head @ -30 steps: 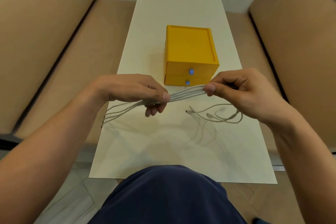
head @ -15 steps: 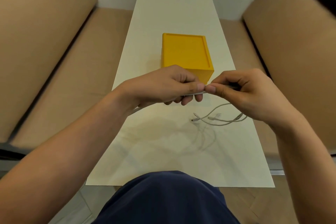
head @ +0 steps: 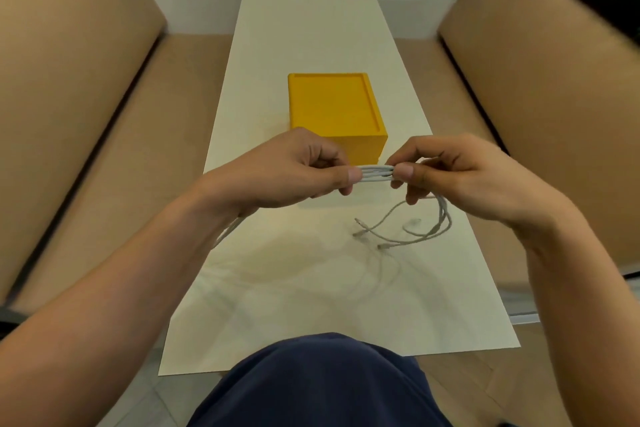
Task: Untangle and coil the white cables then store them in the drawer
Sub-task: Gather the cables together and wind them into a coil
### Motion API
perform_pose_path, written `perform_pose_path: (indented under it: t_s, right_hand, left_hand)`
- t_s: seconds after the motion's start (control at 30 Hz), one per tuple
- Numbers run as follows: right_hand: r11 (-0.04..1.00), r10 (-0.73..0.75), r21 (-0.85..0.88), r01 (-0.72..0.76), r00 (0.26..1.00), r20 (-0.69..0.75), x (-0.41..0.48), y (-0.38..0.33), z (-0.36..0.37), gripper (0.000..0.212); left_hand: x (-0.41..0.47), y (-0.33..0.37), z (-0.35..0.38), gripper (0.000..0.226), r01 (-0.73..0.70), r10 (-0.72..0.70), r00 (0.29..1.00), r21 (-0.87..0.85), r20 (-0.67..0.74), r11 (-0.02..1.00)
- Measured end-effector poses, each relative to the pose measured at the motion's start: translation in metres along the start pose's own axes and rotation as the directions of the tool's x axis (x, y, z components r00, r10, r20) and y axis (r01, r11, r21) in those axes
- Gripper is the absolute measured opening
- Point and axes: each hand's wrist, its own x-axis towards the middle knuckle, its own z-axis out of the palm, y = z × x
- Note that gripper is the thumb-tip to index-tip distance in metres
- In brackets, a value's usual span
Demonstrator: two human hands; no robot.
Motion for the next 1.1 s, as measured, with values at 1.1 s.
perform_pose_path:
  t_s: [1.1]
  right_hand:
    - [0.984,0.116,0.102,-0.144,0.964,0.241,0.015,0.012,0.001,0.022]
  left_hand:
    - [0.004,-0.013,-0.010,0.024,0.041,-0.037,0.996,0.056,-0.076,0.998]
